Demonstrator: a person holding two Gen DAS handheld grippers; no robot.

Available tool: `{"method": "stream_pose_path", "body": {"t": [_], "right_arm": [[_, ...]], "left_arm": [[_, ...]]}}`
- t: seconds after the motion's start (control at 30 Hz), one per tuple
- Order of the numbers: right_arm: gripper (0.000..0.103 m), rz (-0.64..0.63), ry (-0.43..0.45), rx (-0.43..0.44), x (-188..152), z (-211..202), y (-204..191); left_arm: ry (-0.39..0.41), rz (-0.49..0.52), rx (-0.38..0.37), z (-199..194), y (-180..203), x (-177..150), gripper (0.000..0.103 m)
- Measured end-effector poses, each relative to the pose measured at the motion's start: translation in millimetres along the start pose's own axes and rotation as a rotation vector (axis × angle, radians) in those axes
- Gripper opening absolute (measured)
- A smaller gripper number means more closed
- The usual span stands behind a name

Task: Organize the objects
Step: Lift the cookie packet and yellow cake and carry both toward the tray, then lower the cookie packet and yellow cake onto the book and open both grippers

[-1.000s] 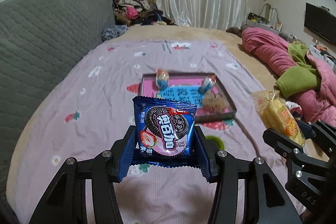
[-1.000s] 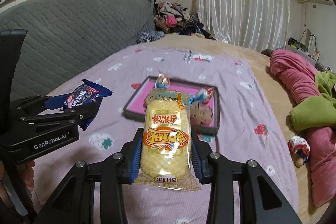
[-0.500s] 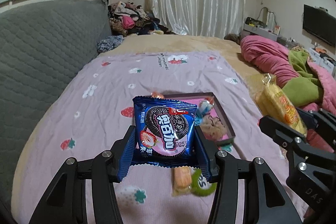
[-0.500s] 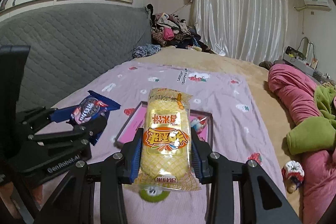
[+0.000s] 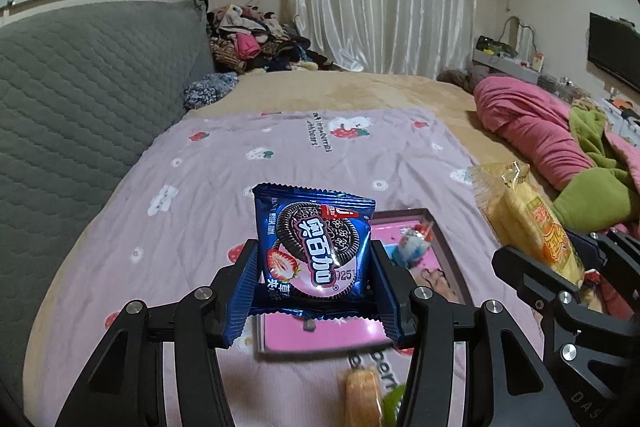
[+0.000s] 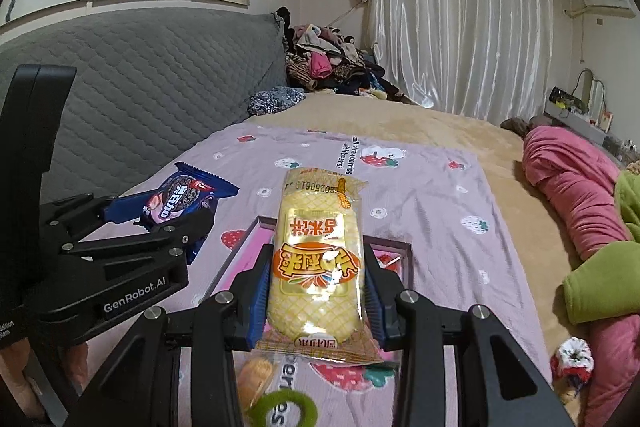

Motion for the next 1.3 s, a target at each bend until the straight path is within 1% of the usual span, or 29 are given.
{"method": "stream_pose_path", "body": {"t": [0.23,0.5,0.7,0.83,1.0,1.07,1.3], "right_arm": [[0.041,0.015,-0.026,0.026,17,56,5],[0.041,-0.001,-0.090,0.049,10,122,2],[0.041,0.020,-0.121,0.064,0,162,7],[0.041,0.017,-0.136,0.073,-9,182,8],[0.041,0.000,-0.195,0.062,-18,207,9],[0.041,-0.002,-0.221,0.046,-21,216,10],[0.041,-0.002,-0.267,0.033,-25,233,14]], "left_arm": [[-0.018,-0.008,0.001,48,-8,17,0.055],[-0.095,-0.035,0.011,129,-25,16,0.055],[-0.140,-0.043,0.013,181,-25,10,0.055],[-0.159,-0.043,0.021,205,-22,5,0.055],[-0.185,-0.033,0.023,229,-18,-4,0.055],[-0.199,-0.036,0.024,236,-18,-6,0.055],[-0.224,-0.050,0.008,253,-20,-11,0.055]]}}
Point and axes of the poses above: each gripper's, at about its wrist camera, not at the fingertips, and z roughly the way its jaws point, y to its right, x to its top, the point moved 1 cm from there along z, roughly the way its jaws point, and after that the axes turned 15 degrees about -y, right-handed, at the moved point
